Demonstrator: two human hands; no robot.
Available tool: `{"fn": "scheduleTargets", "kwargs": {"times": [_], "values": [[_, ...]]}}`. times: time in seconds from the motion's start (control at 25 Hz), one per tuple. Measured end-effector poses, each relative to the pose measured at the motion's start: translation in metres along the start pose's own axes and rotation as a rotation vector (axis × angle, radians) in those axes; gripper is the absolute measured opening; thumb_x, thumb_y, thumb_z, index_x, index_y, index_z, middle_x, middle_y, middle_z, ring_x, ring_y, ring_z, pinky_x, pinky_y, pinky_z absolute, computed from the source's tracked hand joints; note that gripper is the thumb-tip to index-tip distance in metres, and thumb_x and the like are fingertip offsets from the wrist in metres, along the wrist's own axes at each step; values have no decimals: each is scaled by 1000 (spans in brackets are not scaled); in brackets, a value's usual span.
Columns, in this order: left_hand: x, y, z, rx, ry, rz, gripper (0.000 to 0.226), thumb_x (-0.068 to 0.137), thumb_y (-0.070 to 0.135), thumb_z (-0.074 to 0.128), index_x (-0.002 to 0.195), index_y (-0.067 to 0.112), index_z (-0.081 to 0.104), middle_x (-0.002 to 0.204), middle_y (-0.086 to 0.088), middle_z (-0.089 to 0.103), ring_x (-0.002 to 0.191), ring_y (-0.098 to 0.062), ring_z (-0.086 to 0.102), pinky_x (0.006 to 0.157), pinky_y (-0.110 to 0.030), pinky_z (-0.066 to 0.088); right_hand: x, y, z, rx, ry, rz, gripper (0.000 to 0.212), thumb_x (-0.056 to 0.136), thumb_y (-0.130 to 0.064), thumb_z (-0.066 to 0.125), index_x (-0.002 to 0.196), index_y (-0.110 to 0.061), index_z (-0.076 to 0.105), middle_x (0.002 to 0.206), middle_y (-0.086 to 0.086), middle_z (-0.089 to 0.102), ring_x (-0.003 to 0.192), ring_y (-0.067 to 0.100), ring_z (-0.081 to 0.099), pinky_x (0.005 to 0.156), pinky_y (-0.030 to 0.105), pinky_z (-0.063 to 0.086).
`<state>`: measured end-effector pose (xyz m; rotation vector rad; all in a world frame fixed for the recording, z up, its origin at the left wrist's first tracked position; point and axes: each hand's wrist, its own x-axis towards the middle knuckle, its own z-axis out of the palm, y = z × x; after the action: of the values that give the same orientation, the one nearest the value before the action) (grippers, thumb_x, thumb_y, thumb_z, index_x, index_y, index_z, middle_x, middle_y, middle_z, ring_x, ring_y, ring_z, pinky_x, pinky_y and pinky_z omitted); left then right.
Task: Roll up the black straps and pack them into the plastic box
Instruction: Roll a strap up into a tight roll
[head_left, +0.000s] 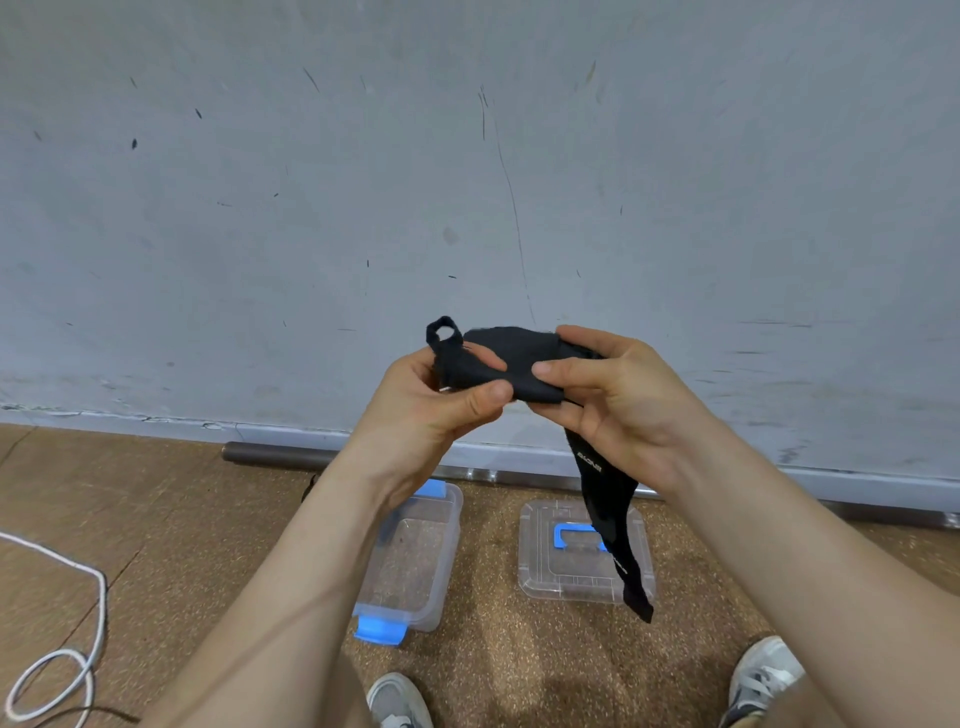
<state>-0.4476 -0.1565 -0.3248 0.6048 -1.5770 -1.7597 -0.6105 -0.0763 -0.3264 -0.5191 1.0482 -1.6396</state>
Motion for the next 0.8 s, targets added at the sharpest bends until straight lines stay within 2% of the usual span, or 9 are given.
{"fn": "scheduleTargets", "kwargs": {"times": [0.08, 0.16, 0.24, 0.32, 0.48, 0.64, 0.8], "values": [[1, 1, 0, 1, 19, -1, 18, 58, 20, 85, 73, 21, 76, 85, -1, 73, 86, -17, 68, 74, -25, 55, -1, 2, 2, 16, -21, 10, 67, 77, 10, 72, 137, -2, 45, 131, 20, 59, 107, 31, 69, 74, 39, 61], [0, 1, 1, 19, 18, -27, 19, 63, 17, 88, 76, 16, 75, 86, -3, 74, 87, -17, 69, 74, -25, 55, -1, 1, 2, 51, -13, -16, 68, 76, 9, 73, 137, -1, 44, 129, 21, 60, 107, 31, 69, 80, 43, 61], [-2, 3, 4, 37, 51, -43, 17, 65, 15, 80, 76, 13, 68, 78, 0, 73, 79, -15, 69, 68, -23, 55, 0, -1, 2, 40, 30, -62, 67, 76, 15, 71, 137, -1, 45, 129, 22, 58, 106, 34, 69, 81, 41, 61], [-3, 6, 8, 47, 108, -38, 15, 67, 14, 75, 75, 13, 62, 73, 2, 71, 75, -13, 69, 64, -22, 54, 0, 0, 3, -45, 76, -132, 68, 75, 18, 70, 136, -5, 47, 130, 20, 55, 106, 33, 68, 79, 37, 62], [1, 4, 12, 81, 249, -23, 21, 77, 4, 77, 78, 14, 59, 75, 0, 71, 76, -17, 71, 62, -24, 54, -3, 5, 9, -302, 131, -340, 73, 74, 17, 72, 133, -19, 50, 131, 10, 54, 105, 26, 68, 83, 44, 61], [3, -1, 14, 75, 313, 14, 28, 79, -4, 74, 82, 18, 57, 75, -1, 66, 70, -17, 67, 56, -24, 51, -9, 11, 15, -505, 68, -438, 77, 74, 6, 78, 133, -30, 44, 133, 0, 52, 104, 13, 68, 87, 34, 59], [4, -5, 11, 88, 300, 32, 29, 80, -4, 73, 79, 21, 58, 84, -6, 63, 70, -20, 65, 52, -23, 48, -12, 12, 15, -627, 25, -398, 87, 69, -3, 86, 136, -31, 39, 134, -5, 48, 106, 13, 67, 84, 23, 57]]}}
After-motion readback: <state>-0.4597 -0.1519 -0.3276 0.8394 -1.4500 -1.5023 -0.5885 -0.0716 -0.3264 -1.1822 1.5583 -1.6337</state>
